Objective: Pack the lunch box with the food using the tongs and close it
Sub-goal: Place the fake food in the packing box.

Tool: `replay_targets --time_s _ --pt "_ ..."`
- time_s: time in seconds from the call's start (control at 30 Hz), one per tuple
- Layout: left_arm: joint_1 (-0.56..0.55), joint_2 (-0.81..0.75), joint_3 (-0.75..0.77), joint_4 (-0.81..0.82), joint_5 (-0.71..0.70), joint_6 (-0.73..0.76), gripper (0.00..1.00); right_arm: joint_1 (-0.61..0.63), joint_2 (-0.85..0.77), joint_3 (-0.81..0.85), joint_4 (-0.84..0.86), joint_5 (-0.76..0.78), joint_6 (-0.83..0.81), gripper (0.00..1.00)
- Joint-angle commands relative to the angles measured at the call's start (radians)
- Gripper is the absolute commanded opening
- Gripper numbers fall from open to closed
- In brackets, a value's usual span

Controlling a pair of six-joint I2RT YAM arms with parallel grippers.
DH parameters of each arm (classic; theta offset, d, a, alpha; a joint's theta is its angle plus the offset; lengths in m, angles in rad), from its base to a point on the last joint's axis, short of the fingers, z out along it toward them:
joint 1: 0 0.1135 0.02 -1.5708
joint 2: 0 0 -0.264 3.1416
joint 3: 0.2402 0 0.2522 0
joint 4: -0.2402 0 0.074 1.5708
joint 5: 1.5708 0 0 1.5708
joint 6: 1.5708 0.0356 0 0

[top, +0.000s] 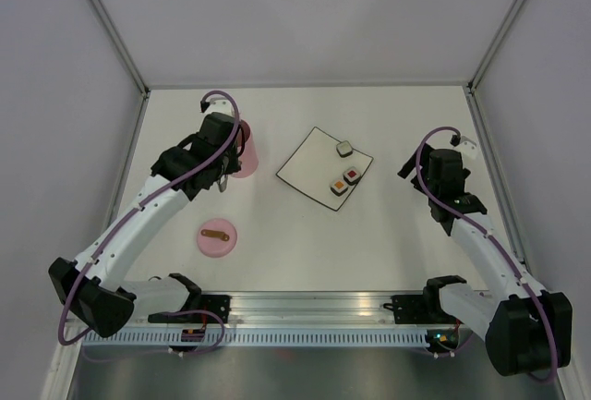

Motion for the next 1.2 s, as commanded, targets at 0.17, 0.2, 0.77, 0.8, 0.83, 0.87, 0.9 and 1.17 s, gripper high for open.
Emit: replay_targets --time_s 0.17,0.2,0.77,0.8,0.83,0.87,0.9,1.17 --pt "0.004 -0.016 0.006 -0.018 -0.007 -0.040 0.42 -0.001 0.012 -0.002 0.036 -0.009 0.008 0.98" --pt "0.004 -0.019 0.008 -0.018 -0.012 -0.040 0.44 -0.001 0.013 -0.002 0.035 -0.009 0.008 0.98" --pt "0.002 -0.024 0.084 -0.063 0.005 -0.013 0.56 -0.001 0.035 0.006 0.039 -0.007 0.015 0.98" --pt "0.002 -0.024 0.083 -0.064 0.008 -0.015 0.57 -0.001 0.033 0.006 0.041 -0.007 0.015 0.98" --pt "0.002 -0.024 0.083 -0.064 0.014 -0.015 0.57 -0.001 0.032 0.006 0.041 -0.003 0.017 0.98" --pt "0.002 -0.024 0.084 -0.064 0.019 -0.016 0.57 -0.001 0.032 0.006 0.039 0.000 0.014 0.98" --pt "0.001 -0.024 0.088 -0.063 0.026 -0.017 0.57 -0.001 0.030 0.009 0.035 0.004 0.014 0.98" --pt "-0.223 0.108 0.219 0.000 0.063 -0.009 0.56 0.000 0.029 0.021 0.024 0.021 0.043 0.98"
